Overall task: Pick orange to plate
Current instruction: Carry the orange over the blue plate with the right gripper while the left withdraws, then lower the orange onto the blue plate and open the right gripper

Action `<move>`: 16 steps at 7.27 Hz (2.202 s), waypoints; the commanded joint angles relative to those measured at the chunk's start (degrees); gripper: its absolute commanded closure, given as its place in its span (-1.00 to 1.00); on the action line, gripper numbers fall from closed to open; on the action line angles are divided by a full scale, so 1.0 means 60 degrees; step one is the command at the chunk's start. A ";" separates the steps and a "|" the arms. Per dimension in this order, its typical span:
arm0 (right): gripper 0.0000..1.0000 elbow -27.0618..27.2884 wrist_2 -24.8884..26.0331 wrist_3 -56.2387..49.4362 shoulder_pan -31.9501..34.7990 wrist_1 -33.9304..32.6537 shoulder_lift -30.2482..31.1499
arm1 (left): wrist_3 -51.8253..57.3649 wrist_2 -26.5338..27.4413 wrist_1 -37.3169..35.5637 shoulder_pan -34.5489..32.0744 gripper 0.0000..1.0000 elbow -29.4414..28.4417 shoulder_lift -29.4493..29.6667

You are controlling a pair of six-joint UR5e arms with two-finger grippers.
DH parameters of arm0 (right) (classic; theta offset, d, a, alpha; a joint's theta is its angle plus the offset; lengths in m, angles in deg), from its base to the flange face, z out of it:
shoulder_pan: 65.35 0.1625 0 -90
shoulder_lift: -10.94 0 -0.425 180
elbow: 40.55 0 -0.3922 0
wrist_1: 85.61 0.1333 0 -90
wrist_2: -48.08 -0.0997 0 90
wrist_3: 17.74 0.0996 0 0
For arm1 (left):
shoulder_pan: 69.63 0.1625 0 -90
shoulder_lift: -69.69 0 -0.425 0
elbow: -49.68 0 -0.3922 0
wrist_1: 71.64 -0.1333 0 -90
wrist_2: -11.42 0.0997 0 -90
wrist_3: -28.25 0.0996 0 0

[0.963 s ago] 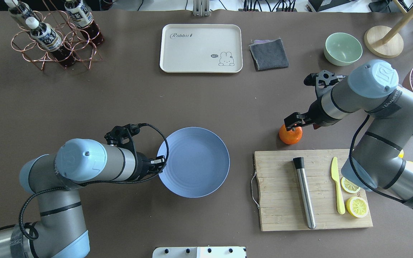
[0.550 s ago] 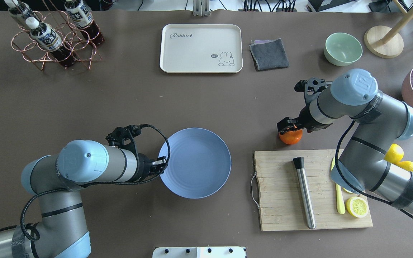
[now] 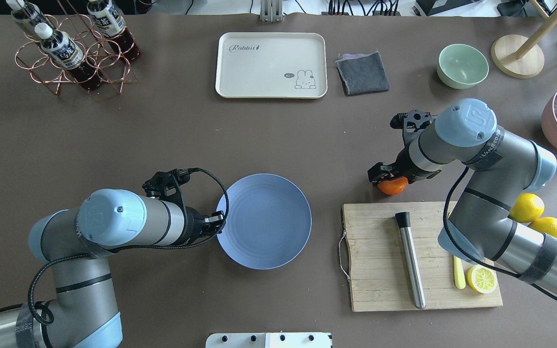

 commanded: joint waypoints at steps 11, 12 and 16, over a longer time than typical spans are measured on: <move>1.00 -0.0326 0.2722 0.3712 -0.3365 -0.1611 -0.3639 | 0.3516 -0.1375 0.0205 -0.2211 -0.50 0.0396 -0.2137; 1.00 -0.0721 0.2870 0.3712 -0.3454 -0.1611 -0.3887 | 0.3530 -0.1595 0.0190 -0.2357 -0.50 0.0367 -0.2137; -0.99 -0.0901 0.2915 0.3624 -0.3396 -0.1611 -0.4065 | 0.3516 -0.1597 0.0190 -0.2388 -0.52 0.0308 -0.2137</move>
